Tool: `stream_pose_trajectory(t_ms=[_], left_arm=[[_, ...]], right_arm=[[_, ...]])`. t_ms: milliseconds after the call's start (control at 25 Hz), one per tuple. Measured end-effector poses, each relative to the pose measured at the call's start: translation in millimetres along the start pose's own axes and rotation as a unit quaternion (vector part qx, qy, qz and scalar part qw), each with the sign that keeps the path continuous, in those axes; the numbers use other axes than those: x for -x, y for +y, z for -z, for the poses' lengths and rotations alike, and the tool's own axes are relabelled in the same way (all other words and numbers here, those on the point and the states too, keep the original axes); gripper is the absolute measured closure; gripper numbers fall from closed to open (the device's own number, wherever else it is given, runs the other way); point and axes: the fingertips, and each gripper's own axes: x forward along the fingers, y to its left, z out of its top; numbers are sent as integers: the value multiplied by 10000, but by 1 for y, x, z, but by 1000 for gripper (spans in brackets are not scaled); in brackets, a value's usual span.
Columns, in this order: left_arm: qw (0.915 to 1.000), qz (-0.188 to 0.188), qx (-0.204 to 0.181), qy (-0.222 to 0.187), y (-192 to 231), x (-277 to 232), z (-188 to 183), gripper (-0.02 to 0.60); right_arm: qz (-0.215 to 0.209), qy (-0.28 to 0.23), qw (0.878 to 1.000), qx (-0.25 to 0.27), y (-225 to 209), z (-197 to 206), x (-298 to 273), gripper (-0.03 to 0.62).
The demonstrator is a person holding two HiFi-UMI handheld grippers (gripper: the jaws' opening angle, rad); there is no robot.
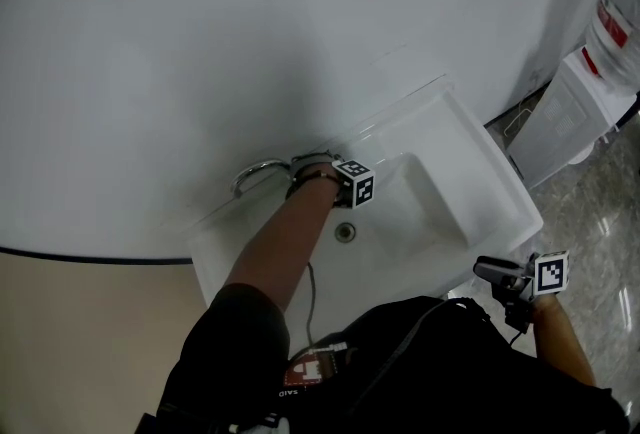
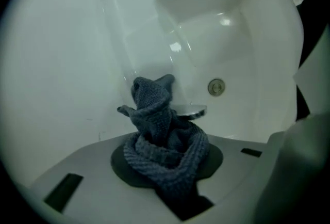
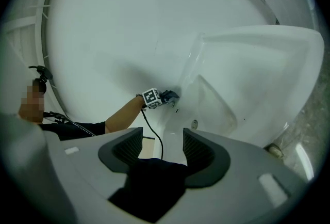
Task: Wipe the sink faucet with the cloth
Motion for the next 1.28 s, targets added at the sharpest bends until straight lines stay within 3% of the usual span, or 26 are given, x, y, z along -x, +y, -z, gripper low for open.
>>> stream_pose_trajectory(t_ms=[120,200,240,280,320,360,440,480,520,560,600,640,680,720,760,800,920,960,1000,1160,1280], left_arm=[[9938,1035,261,-307,-57,-11,1,469],[9846,1324,831,-787,-88,-33,1,469],[9740,1427,1334,-1144,-98,-42,1,469],[9533,1602,1988,-1611,-102,-46,-1,469],[9191,1833,2750,-2144,-102,-44,-5,469],[8731,2040,3543,-2654,-95,-38,-7,469],[7693,2219,4875,-3482,-63,-20,-2,469],[7211,2282,5317,-3811,-46,-10,1,469],[6804,2381,5626,-4049,-31,-1,2,469],[6485,2507,5844,-4183,-20,4,1,469],[6242,2635,6012,-4237,-15,6,0,469],[6052,2736,6144,-4259,-12,7,0,469],[5910,2788,6235,-4292,-11,7,0,469],[5830,2796,6281,-4329,-12,5,0,469],[5817,2792,6295,-4329,-13,2,-1,469],[5860,2806,6298,-4257,-15,-2,-3,471],[6092,2874,6295,-3873,-23,-24,-18,470],[6107,2883,6296,-3841,-24,-29,-24,469],[6070,2897,6304,-3876,-25,-32,-29,469],[5700,2914,6263,-4448,-31,-10,-30,469],[5354,2894,6055,-5129,-55,31,-9,469]], right_arm=[[-13,-39,9999,135,2,1,3,361],[-2,-47,9998,179,2,4,1,361],[23,-36,9998,175,2,7,-2,361],[53,-18,9999,161,1,10,-4,361],[83,-4,9999,130,0,12,-5,361],[102,10,9999,101,0,12,-5,361],[78,56,9999,111,3,11,-8,361],[46,94,9999,131,7,10,-10,361],[9,143,9998,157,12,9,-14,361],[-24,195,9996,185,16,9,-17,361],[-43,243,9995,213,20,9,-20,361],[-39,279,9993,229,22,10,-23,361],[-13,304,9993,229,22,12,-23,361],[29,322,9992,219,21,12,-23,361],[80,336,9992,203,19,13,-21,361],[135,345,9992,180,17,13,-19,361],[255,343,9990,90,13,15,-14,361],[258,351,9990,105,14,15,-13,361],[250,361,9989,148,16,15,-14,361],[229,281,9988,324,24,10,-19,361],[120,280,9983,496,34,3,-24,361]])
